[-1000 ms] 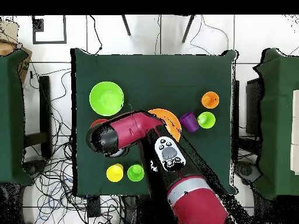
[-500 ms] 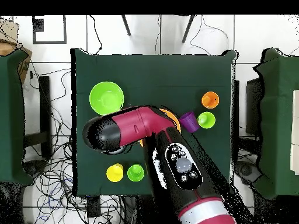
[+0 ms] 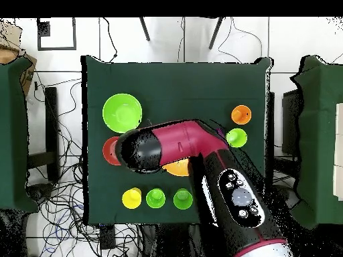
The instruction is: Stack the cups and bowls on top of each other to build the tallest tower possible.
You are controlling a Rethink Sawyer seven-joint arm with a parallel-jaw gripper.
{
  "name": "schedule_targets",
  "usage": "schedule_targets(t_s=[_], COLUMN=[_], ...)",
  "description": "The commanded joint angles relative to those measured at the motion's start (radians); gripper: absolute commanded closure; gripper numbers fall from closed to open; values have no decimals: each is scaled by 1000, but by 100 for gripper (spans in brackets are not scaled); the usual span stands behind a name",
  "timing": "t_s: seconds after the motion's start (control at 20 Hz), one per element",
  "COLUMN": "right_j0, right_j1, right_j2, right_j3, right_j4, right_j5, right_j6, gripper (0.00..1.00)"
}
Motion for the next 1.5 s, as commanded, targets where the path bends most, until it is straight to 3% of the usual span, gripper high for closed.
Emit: schedule_targets(t_s=[0.05,1.1,1.5], right_j0=[-58,-183,-249], right_j1=[32,167,172], right_j2=[60,110,155], right_j3=[43,-28,-17], right_j4=[-65,-215,-245], right_j5=[93,94,112], right_j6=[-239,-325,-353], gripper=[100,100,100])
